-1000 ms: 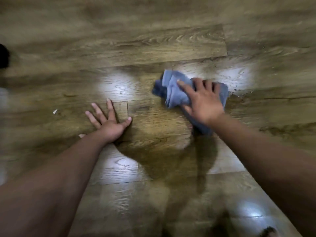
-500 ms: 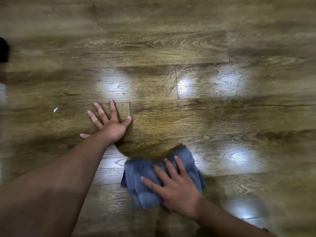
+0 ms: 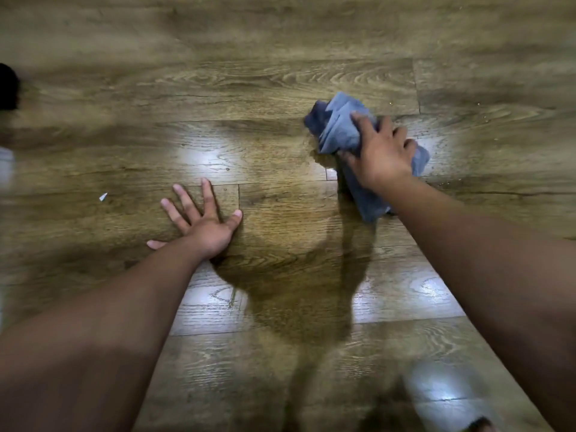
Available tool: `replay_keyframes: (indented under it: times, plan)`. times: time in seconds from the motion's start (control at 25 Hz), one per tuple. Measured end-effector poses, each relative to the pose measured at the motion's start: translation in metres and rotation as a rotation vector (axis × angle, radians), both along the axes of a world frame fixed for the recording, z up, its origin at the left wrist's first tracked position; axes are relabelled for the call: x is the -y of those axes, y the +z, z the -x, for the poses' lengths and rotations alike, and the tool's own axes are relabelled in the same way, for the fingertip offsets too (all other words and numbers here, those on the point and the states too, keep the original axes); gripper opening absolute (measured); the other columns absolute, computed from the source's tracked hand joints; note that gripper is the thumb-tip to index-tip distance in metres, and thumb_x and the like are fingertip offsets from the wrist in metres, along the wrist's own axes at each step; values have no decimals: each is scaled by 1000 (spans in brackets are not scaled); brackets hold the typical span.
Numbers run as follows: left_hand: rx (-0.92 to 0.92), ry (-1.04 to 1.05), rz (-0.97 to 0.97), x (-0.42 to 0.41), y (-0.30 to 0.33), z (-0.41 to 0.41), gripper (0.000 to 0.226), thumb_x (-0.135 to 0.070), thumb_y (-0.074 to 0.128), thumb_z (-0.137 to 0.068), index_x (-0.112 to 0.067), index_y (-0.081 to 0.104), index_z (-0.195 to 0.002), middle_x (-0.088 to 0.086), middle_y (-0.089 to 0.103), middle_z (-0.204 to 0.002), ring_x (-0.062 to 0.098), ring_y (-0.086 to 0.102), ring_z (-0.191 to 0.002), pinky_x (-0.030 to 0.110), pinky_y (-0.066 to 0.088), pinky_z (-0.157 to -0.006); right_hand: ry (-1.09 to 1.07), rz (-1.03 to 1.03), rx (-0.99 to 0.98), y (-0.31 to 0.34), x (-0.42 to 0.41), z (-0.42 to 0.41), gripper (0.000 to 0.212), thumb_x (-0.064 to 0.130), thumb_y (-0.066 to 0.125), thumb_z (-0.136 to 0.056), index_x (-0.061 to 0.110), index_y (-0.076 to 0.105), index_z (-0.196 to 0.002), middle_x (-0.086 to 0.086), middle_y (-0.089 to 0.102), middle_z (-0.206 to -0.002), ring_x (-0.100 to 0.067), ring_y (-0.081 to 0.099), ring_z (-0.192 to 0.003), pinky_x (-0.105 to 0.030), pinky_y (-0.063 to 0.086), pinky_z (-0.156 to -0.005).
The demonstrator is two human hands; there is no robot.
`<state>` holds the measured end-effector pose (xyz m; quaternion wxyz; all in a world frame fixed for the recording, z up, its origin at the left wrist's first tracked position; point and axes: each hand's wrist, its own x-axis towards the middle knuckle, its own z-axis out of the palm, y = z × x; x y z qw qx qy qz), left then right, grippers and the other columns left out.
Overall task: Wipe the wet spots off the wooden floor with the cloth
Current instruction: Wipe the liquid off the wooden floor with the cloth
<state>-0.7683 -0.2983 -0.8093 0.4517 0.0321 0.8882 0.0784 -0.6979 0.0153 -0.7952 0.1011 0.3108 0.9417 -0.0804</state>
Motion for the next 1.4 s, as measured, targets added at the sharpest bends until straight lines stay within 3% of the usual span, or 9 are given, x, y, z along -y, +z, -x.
replay_keyframes:
  times: [0.08,0.32,0.52,0.64,0.88,1.08,1.2,1.28,1.4]
  plan:
    - [2,7,7,0,0,0,88,-89,28,-83,-64,-45,-125,-17,-71,-115,26,-51,-137,87,-8,-94,-24,-35,8,0,13,-2,69,57,54,-90,38,27,-151,-16,35,-143,-44,35,-127,-60,23,-108]
    - [0,29,1,-2,-1,-1,87,-87,28,-85,-63,-44,-128,-14,-67,-131,26,-50,-138,87,-8,-96,559,-2,-25,-2,151,-135,90,56,72,-65,36,42,-148,-14,51,-132,-41,45,-115,-65,27,-109]
    - [-39,28,6,1,-10,1,89,-88,30,-84,-62,-41,-131,-10,-59,-143,27,-49,-139,86,-10,-98,1000,50,28,-7,174,-189,79,52,56,-75,38,38,-151,-10,56,-138,-42,56,-119,-64,36,-105]
    - [-57,7,5,2,-18,4,93,-86,33,-85,-59,-40,-135,-5,-58,-146,32,-49,-138,80,-9,-108,839,2,-45,-7,121,-136,81,51,64,-78,38,34,-152,-11,52,-136,-39,52,-113,-58,41,-99]
    - [-74,31,-28,7,-22,4,89,-88,34,-83,-66,-39,-128,-6,-56,-148,32,-48,-139,78,-8,-110,14,-62,-44,-3,33,-59,69,58,52,-90,39,28,-152,-13,41,-137,-41,41,-118,-57,30,-102]
    - [-250,99,36,-13,-7,-11,88,-69,47,-90,-48,-6,-157,-3,-31,-165,30,-31,-150,80,-11,-107,173,-18,-58,3,113,-129,78,56,57,-82,38,29,-152,-13,45,-132,-39,43,-115,-60,24,-108]
    - [-488,-126,-143,-68,0,-25,70,-52,51,-95,-37,20,-156,-1,-13,-170,24,-19,-155,79,-15,-105,331,22,-29,0,149,-203,87,61,61,-70,39,35,-150,-9,50,-134,-38,52,-114,-58,25,-108]
    - [-377,-319,-250,-124,5,-29,82,-67,50,-93,-47,4,-158,-6,-29,-166,22,-31,-151,78,-16,-105,430,38,52,-3,148,-230,86,64,57,-69,42,36,-149,-7,52,-137,-37,54,-118,-57,31,-109]
    - [-78,-304,-169,-187,4,-22,117,-90,53,-72,-53,-27,-148,-7,-58,-145,29,-49,-138,82,-12,-104,391,-3,-5,-11,104,-235,86,62,56,-71,42,33,-151,-7,46,-139,-36,50,-118,-57,32,-106]
